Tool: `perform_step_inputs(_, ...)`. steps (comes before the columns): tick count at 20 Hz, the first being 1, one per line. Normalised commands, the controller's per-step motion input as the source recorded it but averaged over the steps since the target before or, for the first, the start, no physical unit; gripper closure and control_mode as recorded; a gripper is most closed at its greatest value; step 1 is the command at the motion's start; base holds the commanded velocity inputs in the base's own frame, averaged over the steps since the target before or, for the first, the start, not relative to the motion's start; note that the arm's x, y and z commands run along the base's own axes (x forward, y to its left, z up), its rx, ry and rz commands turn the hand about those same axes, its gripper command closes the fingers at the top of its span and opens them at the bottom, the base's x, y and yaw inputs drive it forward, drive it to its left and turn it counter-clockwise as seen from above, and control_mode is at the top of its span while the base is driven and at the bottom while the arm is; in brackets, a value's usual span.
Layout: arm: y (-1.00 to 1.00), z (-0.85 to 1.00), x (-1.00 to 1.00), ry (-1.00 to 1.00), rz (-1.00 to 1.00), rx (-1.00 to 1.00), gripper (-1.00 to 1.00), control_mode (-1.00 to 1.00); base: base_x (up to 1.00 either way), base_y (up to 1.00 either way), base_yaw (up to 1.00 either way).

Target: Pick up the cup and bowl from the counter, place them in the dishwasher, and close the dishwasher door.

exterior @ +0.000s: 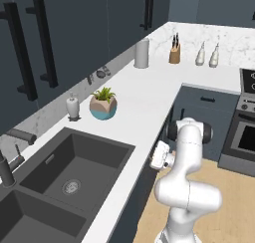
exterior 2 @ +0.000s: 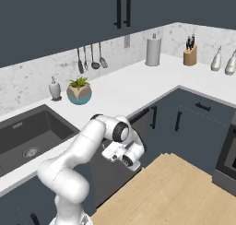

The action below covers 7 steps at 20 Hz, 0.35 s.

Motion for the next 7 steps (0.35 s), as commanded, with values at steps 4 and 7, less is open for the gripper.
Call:
perform_step_inputs(4,0.54,0.00,0.28,0.10,-0.02,0.00,-1.00,-1.00,0.00,0.00,0.00)
perform_step_inputs(7,0.23,0.00,0.02,0.07,0.00,0.00,-1.00,-1.00,0.00,0.00,0.00)
